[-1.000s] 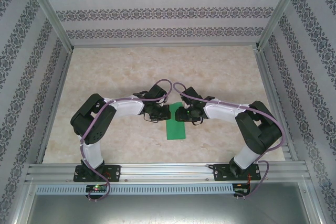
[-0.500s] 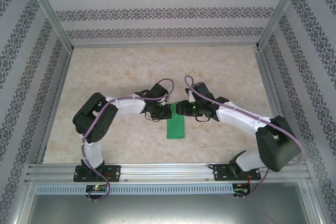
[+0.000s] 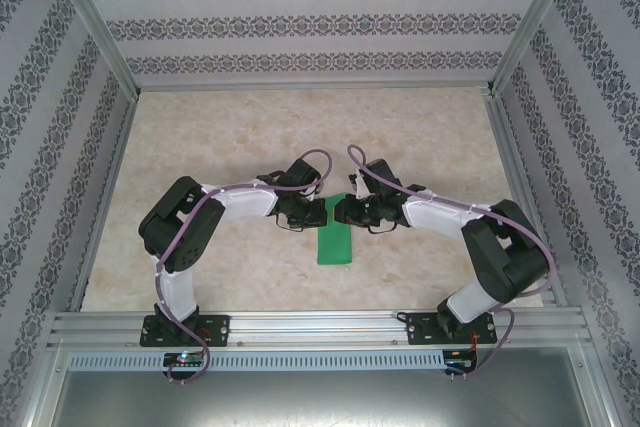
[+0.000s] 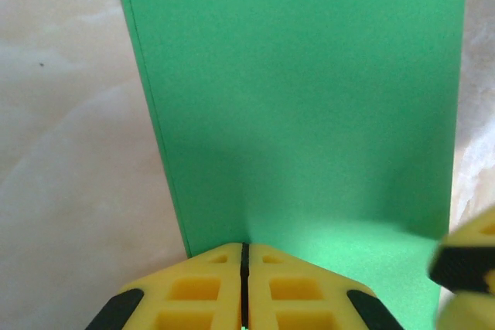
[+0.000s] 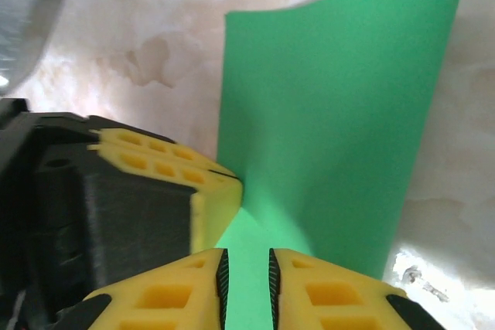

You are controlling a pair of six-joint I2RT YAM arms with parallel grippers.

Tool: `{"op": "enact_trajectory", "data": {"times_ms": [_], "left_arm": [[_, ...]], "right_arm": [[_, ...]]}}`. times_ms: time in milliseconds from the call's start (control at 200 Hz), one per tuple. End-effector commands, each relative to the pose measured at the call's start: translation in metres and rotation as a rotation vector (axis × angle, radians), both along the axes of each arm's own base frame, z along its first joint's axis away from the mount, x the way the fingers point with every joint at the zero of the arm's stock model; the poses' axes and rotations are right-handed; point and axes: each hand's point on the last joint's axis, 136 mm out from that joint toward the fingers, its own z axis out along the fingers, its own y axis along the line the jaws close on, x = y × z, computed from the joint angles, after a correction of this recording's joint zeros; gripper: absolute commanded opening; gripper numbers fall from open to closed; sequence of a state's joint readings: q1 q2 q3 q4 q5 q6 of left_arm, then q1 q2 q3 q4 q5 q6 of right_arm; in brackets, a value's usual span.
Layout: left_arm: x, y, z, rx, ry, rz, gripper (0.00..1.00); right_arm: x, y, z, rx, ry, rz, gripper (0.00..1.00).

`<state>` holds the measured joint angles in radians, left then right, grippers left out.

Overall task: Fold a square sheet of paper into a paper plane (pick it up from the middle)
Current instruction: Fold the square sheet of paper in half at the center of the table.

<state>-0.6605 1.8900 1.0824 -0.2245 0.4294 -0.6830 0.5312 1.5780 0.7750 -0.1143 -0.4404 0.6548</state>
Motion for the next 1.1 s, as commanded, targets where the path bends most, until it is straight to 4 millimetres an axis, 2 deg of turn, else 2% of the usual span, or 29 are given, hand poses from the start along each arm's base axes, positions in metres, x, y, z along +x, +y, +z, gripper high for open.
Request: {"op": "enact_trajectory", "data": {"times_ms": [0,614,689,889,964,1094], "left_arm": [[-0.024,0.031,-0.042,0.178,0.082,-0.004,0.11],[-0.024,0.036,-0.045,0.222,0.087,-0.018,0.1],[-0.024,0.036,-0.045,0.224,0.09,-0.021,0.1],[-0.025,0.038,-0.045,0.231,0.09,-0.024,0.1],[-0.025,0.038,-0.045,0.23,0.09,-0.024,0.1],[-0.025,0.038,-0.045,0.229,0.09,-0.024,0.1]], "right_arm": [[0.008,0.0,-0.003,0.011,-0.014,0.008,0.24],[0.004,-0.024,-0.05,-0.077,0.026,0.014,0.2],[0.004,-0.023,-0.045,-0.06,0.025,0.015,0.19],[0.02,-0.014,-0.006,-0.005,-0.053,-0.001,0.19],[0.025,-0.011,-0.003,0.003,-0.059,0.002,0.18],[0.03,-0.008,-0.01,-0.003,-0.044,0.013,0.18]]}}
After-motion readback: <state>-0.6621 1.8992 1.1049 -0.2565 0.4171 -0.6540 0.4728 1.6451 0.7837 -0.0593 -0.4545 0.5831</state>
